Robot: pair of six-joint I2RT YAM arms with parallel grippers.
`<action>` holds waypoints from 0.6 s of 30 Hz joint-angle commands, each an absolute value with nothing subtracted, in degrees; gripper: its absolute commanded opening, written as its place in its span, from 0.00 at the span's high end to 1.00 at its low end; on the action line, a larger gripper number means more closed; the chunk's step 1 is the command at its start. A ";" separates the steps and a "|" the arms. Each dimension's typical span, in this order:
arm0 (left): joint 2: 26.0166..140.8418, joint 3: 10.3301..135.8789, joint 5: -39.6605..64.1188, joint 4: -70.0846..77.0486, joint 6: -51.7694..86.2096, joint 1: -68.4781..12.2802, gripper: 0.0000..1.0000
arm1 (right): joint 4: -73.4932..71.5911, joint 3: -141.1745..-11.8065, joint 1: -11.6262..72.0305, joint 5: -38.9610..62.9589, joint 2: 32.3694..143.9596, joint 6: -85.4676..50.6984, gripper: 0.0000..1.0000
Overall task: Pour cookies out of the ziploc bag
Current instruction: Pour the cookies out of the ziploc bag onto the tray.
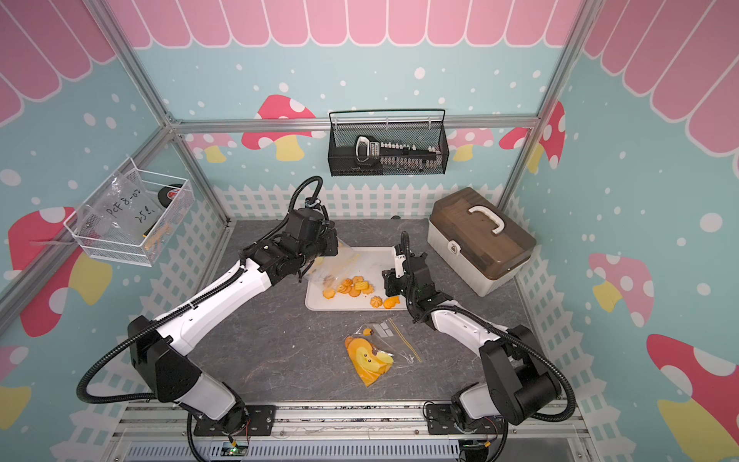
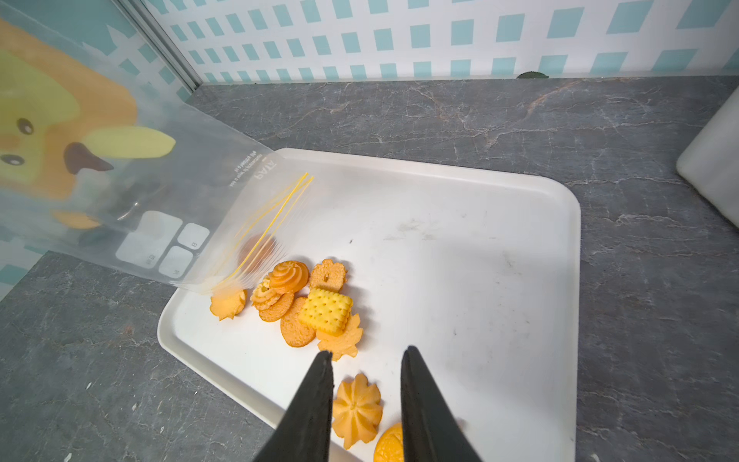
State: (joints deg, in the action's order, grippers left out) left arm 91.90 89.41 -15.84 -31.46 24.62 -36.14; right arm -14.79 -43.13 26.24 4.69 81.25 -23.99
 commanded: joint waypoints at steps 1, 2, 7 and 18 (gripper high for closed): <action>91.64 91.22 -15.70 -32.96 23.56 -36.46 1.00 | -17.06 -42.51 26.02 5.41 80.64 -22.91 0.69; 92.03 91.51 -15.40 -32.96 23.57 -36.49 1.00 | -17.05 -42.41 26.00 5.36 80.58 -22.86 0.69; 93.57 91.64 -16.70 -33.33 23.16 -36.50 1.00 | -17.49 -41.79 26.01 4.33 79.85 -22.69 0.69; 89.23 90.37 -19.12 -32.53 22.06 -36.49 1.00 | -18.73 -40.81 25.94 3.43 79.77 -22.84 0.69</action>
